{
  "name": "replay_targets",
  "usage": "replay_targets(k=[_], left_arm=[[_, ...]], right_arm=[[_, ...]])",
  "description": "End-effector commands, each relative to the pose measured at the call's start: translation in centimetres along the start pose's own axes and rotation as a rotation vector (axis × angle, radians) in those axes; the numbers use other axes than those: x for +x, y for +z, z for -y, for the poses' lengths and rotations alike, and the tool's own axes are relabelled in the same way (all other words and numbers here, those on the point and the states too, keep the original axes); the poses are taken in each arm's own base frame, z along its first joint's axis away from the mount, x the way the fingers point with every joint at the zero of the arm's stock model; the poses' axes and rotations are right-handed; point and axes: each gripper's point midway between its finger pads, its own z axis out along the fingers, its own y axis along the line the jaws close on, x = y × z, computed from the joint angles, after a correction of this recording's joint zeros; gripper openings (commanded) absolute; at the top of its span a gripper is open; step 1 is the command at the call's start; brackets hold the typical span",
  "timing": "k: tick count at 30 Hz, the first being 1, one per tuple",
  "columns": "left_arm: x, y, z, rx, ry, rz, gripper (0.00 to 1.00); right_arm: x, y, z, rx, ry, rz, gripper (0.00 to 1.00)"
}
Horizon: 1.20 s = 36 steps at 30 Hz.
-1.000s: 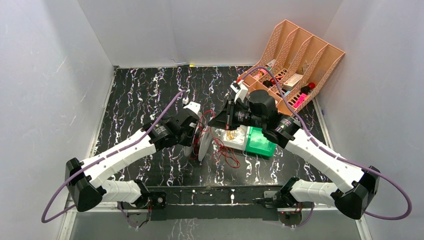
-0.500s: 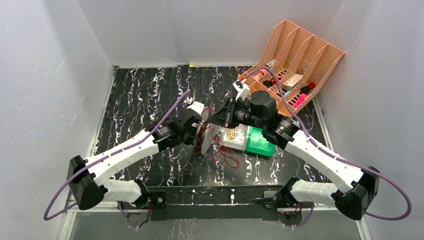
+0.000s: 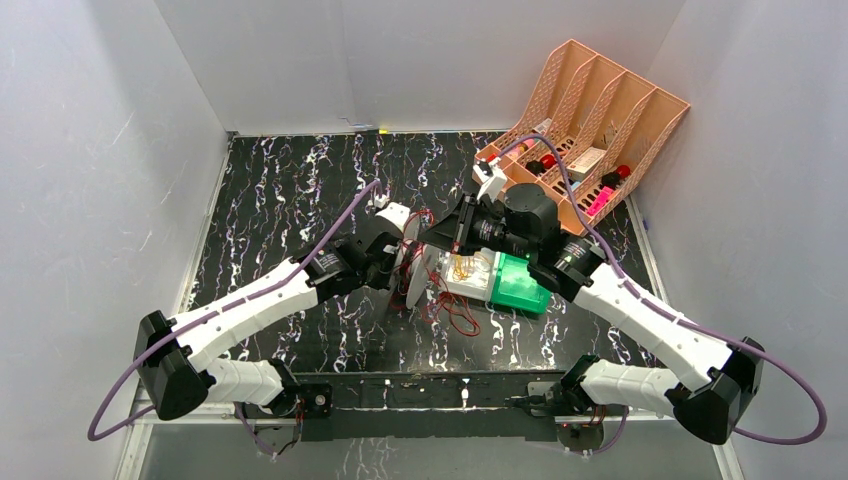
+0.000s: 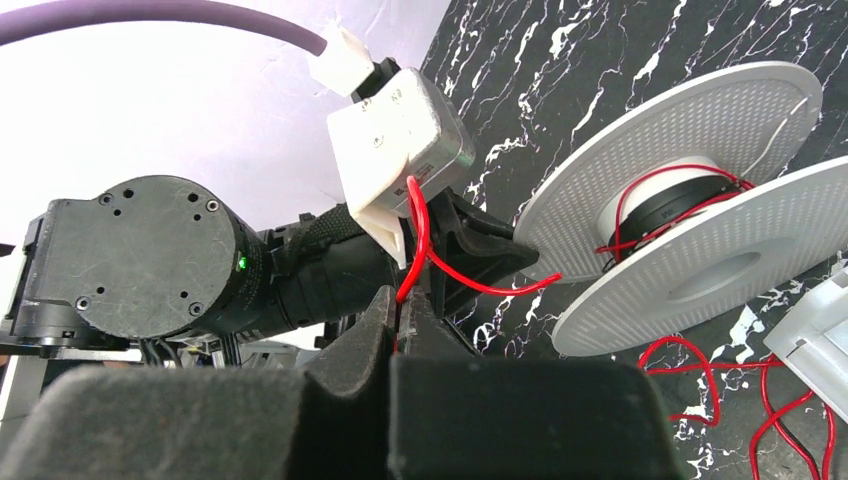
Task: Wrap the cables
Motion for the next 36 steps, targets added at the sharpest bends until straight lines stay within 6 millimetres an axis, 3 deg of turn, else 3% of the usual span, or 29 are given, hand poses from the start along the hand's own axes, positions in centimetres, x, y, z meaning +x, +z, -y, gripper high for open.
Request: replay_targets(k=[1, 12, 20, 26, 36], left_arm=[[0.1, -0.3, 1.5, 0.087, -0.001, 0.001, 0.00], [0.3, -0.7, 1.4, 0.099, 0.009, 0.001, 0.00], [0.2, -0.7, 0.8, 0.071, 0.019, 0.010, 0.19], [-1.3, -2.5, 0.0, 0.059, 0.005, 0.077, 0.38], [-4.4, -7.1, -1.2, 0.098, -0.061, 0.269, 0.47]], right_arm=[[-2.0, -1.1, -1.6, -0.039, -0.013, 0.085, 0.00], [-2.0, -1.2, -1.4, -0.027, -0.029, 0.090, 0.00], [-1.9, -0.8, -0.9, -0.013, -0.030, 0.080, 0.00], [-1.5, 0.4, -0.2, -0.005, -0.006, 0.072, 0.00], [-1.5, 1.2, 1.5, 0.028, 0.121, 0.129, 0.00]])
